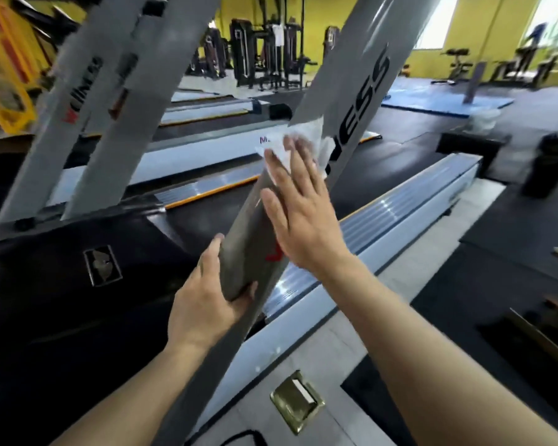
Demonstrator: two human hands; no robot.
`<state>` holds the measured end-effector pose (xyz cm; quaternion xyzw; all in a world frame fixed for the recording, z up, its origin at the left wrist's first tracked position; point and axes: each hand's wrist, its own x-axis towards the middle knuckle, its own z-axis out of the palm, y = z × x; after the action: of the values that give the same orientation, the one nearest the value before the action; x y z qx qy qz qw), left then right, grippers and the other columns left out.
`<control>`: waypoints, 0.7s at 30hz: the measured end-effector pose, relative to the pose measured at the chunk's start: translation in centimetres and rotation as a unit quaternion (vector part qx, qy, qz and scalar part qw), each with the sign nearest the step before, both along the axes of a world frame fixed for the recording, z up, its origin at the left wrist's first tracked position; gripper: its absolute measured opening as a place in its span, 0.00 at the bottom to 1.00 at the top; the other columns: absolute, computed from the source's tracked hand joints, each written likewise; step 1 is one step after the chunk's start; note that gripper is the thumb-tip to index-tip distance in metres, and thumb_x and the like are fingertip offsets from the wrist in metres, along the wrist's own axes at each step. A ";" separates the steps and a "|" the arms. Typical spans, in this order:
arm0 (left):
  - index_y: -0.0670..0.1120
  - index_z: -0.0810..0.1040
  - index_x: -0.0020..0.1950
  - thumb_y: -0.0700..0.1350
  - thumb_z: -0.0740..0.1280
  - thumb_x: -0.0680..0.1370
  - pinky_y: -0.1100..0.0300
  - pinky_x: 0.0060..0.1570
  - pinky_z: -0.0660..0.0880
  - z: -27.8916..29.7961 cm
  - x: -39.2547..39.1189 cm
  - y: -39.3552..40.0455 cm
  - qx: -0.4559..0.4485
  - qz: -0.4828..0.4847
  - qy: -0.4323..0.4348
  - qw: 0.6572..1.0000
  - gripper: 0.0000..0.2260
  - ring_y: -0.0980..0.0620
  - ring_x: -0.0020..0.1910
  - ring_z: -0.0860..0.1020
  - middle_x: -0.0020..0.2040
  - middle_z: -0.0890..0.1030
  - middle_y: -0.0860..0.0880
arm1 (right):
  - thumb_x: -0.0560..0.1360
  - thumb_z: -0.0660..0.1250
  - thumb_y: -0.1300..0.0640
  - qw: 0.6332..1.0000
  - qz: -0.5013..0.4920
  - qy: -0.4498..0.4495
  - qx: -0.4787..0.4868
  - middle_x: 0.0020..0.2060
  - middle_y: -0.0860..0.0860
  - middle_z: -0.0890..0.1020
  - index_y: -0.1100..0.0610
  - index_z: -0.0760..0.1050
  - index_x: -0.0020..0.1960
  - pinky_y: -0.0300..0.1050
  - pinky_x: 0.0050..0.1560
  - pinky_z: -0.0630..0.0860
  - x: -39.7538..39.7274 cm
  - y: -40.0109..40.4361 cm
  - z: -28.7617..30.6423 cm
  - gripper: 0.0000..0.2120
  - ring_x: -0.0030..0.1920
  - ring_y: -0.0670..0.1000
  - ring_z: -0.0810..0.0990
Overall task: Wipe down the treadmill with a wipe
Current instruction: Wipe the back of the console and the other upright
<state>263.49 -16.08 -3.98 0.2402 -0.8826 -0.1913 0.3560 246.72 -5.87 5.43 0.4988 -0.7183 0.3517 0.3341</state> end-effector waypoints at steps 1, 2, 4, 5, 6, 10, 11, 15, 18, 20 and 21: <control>0.50 0.59 0.81 0.59 0.76 0.71 0.48 0.56 0.79 -0.2 0.0 0.0 -0.002 0.000 -0.002 1.000 0.44 0.45 0.68 0.77 0.76 0.71 0.50 | 0.85 0.54 0.49 1.000 0.020 -0.014 0.002 0.80 0.59 0.60 0.59 0.65 0.78 0.61 0.79 0.53 1.5 -0.5 -1.5 0.25 0.81 0.58 0.52; 0.48 0.60 0.81 0.57 0.77 0.70 0.47 0.55 0.79 -0.3 0.1 -0.1 -0.004 -0.005 -0.009 1.000 0.45 0.42 0.67 0.78 0.76 0.72 0.47 | 0.84 0.56 0.50 0.999 0.042 -0.018 0.012 0.79 0.59 0.61 0.59 0.66 0.78 0.60 0.79 0.53 3.2 -0.7 -3.3 0.24 0.81 0.58 0.52; 0.46 0.60 0.81 0.53 0.76 0.71 0.46 0.55 0.79 -0.5 0.3 -0.4 -0.003 -0.024 -0.023 0.999 0.43 0.40 0.66 0.78 0.76 0.72 0.45 | 0.84 0.58 0.52 0.995 0.087 -0.028 0.028 0.79 0.58 0.62 0.60 0.65 0.78 0.59 0.79 0.54 5.7 -0.3 -6.8 0.24 0.81 0.56 0.53; 0.46 0.59 0.81 0.50 0.75 0.72 0.46 0.56 0.79 -0.6 0.4 -0.6 -0.004 -0.032 -0.022 0.999 0.42 0.39 0.66 0.78 0.75 0.72 0.44 | 0.84 0.58 0.53 0.993 0.106 -0.048 0.019 0.79 0.57 0.62 0.60 0.65 0.78 0.59 0.79 0.55 6.4 0.0 -8.3 0.24 0.81 0.56 0.53; 0.47 0.59 0.81 0.48 0.75 0.73 0.46 0.57 0.78 -0.7 0.5 -0.8 -0.007 -0.038 -0.016 0.999 0.41 0.39 0.67 0.78 0.76 0.72 0.44 | 0.84 0.58 0.54 0.991 0.114 -0.075 0.001 0.79 0.57 0.61 0.60 0.64 0.78 0.59 0.79 0.55 7.0 0.1 -9.4 0.24 0.81 0.56 0.53; 0.47 0.53 0.84 0.56 0.64 0.79 0.52 0.68 0.71 -1.0 0.3 -0.9 -0.045 -0.047 0.007 0.998 0.37 0.46 0.75 0.69 0.81 0.63 0.48 | 0.84 0.53 0.50 0.962 0.104 -0.237 -0.087 0.82 0.49 0.52 0.53 0.53 0.82 0.50 0.81 0.45 8.8 -1.6 -10.0 0.28 0.82 0.51 0.44; 0.46 0.52 0.84 0.57 0.60 0.78 0.57 0.71 0.66 -1.0 0.2 -0.9 -0.066 -0.056 0.017 0.996 0.37 0.48 0.77 0.66 0.82 0.61 0.48 | 0.84 0.51 0.48 0.950 0.099 -0.269 -0.120 0.82 0.47 0.49 0.52 0.49 0.83 0.46 0.80 0.42 8.3 -2.1 -9.5 0.29 0.82 0.48 0.41; 0.47 0.46 0.85 0.52 0.57 0.82 0.62 0.76 0.56 -1.0 0.0 -0.9 -0.148 -0.067 0.020 0.986 0.34 0.57 0.80 0.55 0.84 0.52 0.49 | 0.83 0.49 0.41 0.835 0.108 -0.448 -0.302 0.82 0.44 0.41 0.46 0.44 0.83 0.53 0.81 0.42 0.1 -3.8 -4.8 0.31 0.81 0.43 0.40; 0.46 0.47 0.85 0.52 0.57 0.82 0.56 0.74 0.63 -1.3 0.0 -0.7 -0.156 -0.069 0.028 0.985 0.33 0.56 0.79 0.55 0.84 0.52 0.48 | 0.85 0.47 0.42 0.799 0.102 -0.501 -0.316 0.80 0.42 0.36 0.41 0.38 0.81 0.55 0.81 0.39 -2.0 -4.1 -2.9 0.29 0.79 0.42 0.34; 0.45 0.48 0.85 0.47 0.62 0.81 0.54 0.73 0.66 -1.7 0.0 -1.0 -0.156 -0.070 0.030 0.985 0.35 0.54 0.79 0.58 0.84 0.53 0.48 | 0.84 0.47 0.40 0.830 0.110 -0.475 -0.272 0.80 0.39 0.38 0.41 0.39 0.81 0.51 0.81 0.38 2.3 -3.7 -4.5 0.30 0.79 0.40 0.35; 0.45 0.48 0.85 0.42 0.65 0.80 0.53 0.73 0.68 -1.9 0.0 -1.3 -0.153 -0.073 0.030 0.985 0.38 0.52 0.79 0.60 0.84 0.53 0.48 | 0.85 0.47 0.41 0.850 0.119 -0.451 -0.246 0.80 0.37 0.39 0.42 0.39 0.82 0.47 0.80 0.38 5.3 -3.0 -5.2 0.29 0.79 0.38 0.35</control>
<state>263.46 -17.33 -5.90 0.1116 -0.9056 -0.0869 0.3998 252.04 -8.89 0.23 0.2686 -0.6147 0.7404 0.0411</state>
